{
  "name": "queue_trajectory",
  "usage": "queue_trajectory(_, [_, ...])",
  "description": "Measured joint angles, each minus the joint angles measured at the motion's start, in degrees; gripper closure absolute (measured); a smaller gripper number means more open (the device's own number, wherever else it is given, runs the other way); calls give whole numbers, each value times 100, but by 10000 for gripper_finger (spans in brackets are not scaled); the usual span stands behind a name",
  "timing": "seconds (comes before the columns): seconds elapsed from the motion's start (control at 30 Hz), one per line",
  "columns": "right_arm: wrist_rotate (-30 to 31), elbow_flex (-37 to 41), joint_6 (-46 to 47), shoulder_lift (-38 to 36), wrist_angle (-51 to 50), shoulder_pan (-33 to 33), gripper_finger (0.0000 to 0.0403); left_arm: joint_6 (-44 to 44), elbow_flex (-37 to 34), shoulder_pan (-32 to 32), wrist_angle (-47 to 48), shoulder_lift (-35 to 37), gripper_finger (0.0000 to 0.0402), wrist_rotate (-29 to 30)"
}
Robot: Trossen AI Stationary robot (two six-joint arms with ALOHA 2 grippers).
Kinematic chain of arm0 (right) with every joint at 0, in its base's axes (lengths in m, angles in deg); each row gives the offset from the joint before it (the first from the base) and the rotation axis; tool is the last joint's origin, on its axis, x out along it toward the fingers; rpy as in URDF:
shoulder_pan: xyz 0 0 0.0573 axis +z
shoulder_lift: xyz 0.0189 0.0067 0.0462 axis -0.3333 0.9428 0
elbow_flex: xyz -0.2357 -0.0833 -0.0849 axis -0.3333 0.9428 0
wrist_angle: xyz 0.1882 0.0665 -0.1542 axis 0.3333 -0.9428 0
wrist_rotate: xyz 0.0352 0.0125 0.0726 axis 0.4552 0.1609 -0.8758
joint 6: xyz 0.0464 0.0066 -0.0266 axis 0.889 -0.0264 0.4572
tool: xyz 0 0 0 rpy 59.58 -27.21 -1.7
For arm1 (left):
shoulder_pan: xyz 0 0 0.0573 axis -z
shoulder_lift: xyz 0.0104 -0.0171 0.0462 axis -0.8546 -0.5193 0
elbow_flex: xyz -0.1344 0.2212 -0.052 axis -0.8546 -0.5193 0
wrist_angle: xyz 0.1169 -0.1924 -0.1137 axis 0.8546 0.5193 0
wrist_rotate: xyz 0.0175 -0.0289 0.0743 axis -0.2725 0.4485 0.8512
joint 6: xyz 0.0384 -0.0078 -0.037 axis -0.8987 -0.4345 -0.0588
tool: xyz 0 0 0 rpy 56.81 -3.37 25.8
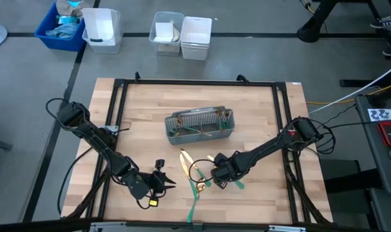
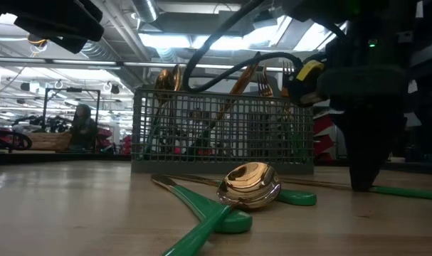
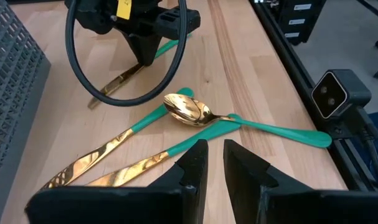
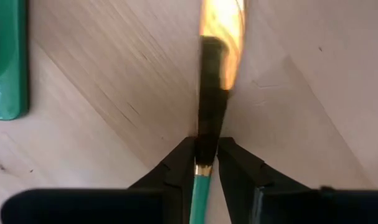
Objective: Sort silverware
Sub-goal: Put the green knife in the gray silverware basket
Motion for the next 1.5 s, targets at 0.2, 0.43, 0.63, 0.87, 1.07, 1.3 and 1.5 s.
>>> queue_trajectory(0.2, [-42, 1, -20, 52, -5, -1, 331, 1, 0, 7, 17, 0, 357, -2])
queue_trajectory(0.43, [-58, 1, -175, 58, -2, 1, 372, 0, 0, 6, 25, 0, 357, -1])
queue_trajectory(0.63, [-56, -91, -305, 68, -29, 1, 374, -2, 0, 6, 32, 0, 357, 0])
queue_trajectory(0.87, [26, -340, -324, 98, -348, 5, 366, -23, 0, 6, 57, 15, 357, 0])
queue_trajectory(1.07, [152, -627, -447, 141, -547, 10, 365, -47, 0, 6, 123, 353, 357, 11])
queue_trajectory(1.3, [188, -921, -667, 128, -579, 5, 365, -574, 0, 41, 253, 888, 357, 19])
queue_trajectory(1.5, [246, -1164, -907, 124, -592, -40, 364, -984, 0, 43, 420, 1312, 357, 26])
